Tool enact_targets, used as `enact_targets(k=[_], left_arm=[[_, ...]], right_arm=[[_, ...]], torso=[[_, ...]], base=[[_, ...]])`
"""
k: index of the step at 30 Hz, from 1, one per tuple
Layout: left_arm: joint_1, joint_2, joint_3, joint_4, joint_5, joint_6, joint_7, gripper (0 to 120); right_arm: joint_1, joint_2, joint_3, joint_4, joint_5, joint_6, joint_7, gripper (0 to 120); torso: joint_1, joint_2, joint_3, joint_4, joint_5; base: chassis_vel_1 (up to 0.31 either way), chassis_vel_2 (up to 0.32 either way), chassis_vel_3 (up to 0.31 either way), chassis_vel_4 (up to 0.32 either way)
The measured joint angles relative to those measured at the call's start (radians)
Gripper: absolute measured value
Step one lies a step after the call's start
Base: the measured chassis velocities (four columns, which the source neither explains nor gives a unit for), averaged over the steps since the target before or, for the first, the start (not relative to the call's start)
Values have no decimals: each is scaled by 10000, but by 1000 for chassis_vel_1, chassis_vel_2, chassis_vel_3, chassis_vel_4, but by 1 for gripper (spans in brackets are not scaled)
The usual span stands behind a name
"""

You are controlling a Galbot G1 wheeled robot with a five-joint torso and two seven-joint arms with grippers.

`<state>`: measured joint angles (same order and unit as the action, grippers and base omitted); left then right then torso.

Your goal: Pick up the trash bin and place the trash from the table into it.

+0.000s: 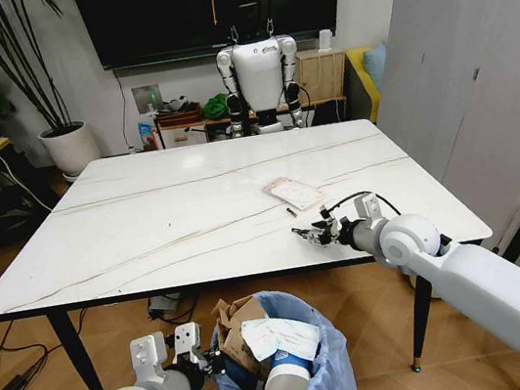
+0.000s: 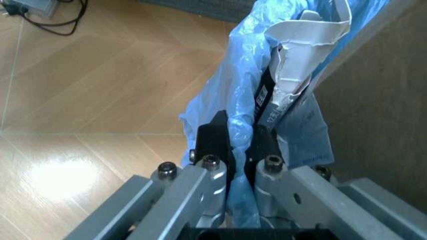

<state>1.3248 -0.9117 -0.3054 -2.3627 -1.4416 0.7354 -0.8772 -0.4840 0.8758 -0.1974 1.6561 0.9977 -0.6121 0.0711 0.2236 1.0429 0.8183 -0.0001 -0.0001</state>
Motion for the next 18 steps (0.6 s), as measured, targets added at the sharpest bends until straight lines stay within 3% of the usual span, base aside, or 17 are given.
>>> enact_targets(k=[11,18], left_arm=[[19,10,-48,8,24,0,17,0],[8,-14,-26,-6,21,0,20,0]], right_arm=[[17,32,-137,85,27,32,226,1],[16,17,-77,338,201,51,460,0]], torso=[[0,0,0,1,1],[0,0,1,1,1]], base=[[0,0,0,0],[0,0,0,0]])
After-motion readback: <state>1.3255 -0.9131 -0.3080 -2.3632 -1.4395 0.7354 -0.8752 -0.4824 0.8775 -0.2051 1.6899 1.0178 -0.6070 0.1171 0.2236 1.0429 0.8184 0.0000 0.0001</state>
